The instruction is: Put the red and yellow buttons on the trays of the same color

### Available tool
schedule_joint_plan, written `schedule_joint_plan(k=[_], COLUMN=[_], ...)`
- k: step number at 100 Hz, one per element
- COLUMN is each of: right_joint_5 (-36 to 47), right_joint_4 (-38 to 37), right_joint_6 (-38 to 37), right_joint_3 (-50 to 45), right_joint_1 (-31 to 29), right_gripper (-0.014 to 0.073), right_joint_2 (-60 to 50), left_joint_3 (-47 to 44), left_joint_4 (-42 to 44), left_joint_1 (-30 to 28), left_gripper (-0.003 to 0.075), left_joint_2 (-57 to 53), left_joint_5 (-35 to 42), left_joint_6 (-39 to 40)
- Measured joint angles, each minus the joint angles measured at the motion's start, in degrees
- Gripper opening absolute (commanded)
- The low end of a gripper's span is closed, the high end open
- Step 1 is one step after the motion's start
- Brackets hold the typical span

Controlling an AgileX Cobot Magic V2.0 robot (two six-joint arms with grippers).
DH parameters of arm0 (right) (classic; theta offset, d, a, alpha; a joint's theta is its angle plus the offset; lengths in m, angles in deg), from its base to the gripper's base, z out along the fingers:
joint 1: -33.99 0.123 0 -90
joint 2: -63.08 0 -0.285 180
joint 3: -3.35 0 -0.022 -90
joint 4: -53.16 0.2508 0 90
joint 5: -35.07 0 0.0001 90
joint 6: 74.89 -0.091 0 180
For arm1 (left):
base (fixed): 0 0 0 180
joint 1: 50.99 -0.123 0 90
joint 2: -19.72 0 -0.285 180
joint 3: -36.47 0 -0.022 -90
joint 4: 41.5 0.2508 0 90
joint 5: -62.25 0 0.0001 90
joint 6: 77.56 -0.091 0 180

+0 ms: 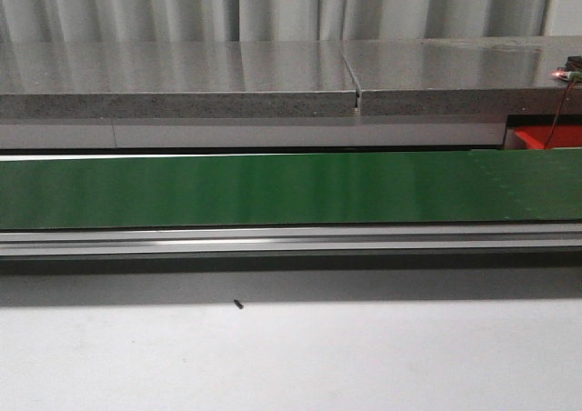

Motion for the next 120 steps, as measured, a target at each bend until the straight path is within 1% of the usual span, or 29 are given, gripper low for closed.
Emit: schedule_joint_plan(k=[4,9,14,19,23,48,65,78,85,92,95,97,102,104,106,114,116,120], right_joint_5=[0.0,0.0,0.0,0.0,0.0,-0.2,-0.8,-2.6,-3.6,-4.4,-4.7,-5.0,-5.4,-5.8,-6.1,-7.0,-7.2,-7.5], right_joint_4=[0.0,0.0,0.0,-0.5,-0.9,-2.1,-0.5,-0.5,-0.5,-0.5,-0.2,-0.2,-0.2,-0.1,-0.1,0.0,0.0,0.0], right_joint_6=[0.0,-0.1,-0.1,-0.1,-0.1,-0.1,-0.3,-0.3,-0.3,-0.3,-0.3,-0.3,-0.3,-0.3,-0.3,-0.2,-0.2,-0.2], right_joint_3=[0.0,0.0,0.0,0.0,0.0,-0.1,-0.1,-0.1,-0.1,-0.1,-0.1,-0.1,-0.1,-0.1,-0.1,-0.1,-0.1,-0.1], right_joint_1=[0.0,0.0,0.0,-0.3,-0.4,-0.9,-0.7,0.2,1.2,2.6,3.5,4.1,5.5,6.2,6.9,9.6,10.3,11.8], right_gripper=[0.0314,0.0429,0.0514,0.0573,0.0602,0.0603,0.0603,0.0595,0.055,0.045,0.0382,0.0352,0.0218,0.0183,0.0115,-0.0048,-0.0074,-0.0062], right_joint_2=[0.0,0.0,0.0,0.0,0.0,-1.1,-6.3,-10.5,-12.9,-15.4,-16.4,-17.1,-18.5,-19.1,-19.7,-21.8,-22.1,-23.0], left_joint_3=[0.0,0.0,0.0,0.0,0.0,0.0,0.0,0.0,0.0,0.0,0.0,0.0,0.0,0.0,0.0,0.0,0.0,0.0], left_joint_4=[0.0,0.0,0.0,0.0,0.0,0.0,0.0,0.0,0.0,0.0,0.0,0.0,0.0,0.0,0.0,0.0,0.0,0.0], left_joint_1=[0.0,0.0,0.0,0.0,0.0,0.0,0.0,0.0,0.0,0.0,0.0,0.0,0.0,0.0,0.0,0.0,0.0,0.0], left_gripper=[-0.002,-0.002,-0.002,-0.002,-0.002,-0.002,-0.002,-0.002,-0.002,-0.002,-0.002,-0.002,-0.002,-0.002,-0.002,-0.002,-0.002,-0.002], left_joint_2=[0.0,0.0,0.0,0.0,0.0,0.0,0.0,0.0,0.0,0.0,0.0,0.0,0.0,0.0,0.0,0.0,0.0,0.0], left_joint_5=[0.0,0.0,0.0,0.0,0.0,0.0,0.0,0.0,0.0,0.0,0.0,0.0,0.0,0.0,0.0,0.0,0.0,0.0], left_joint_6=[0.0,0.0,0.0,0.0,0.0,0.0,0.0,0.0,0.0,0.0,0.0,0.0,0.0,0.0,0.0,0.0,0.0,0.0])
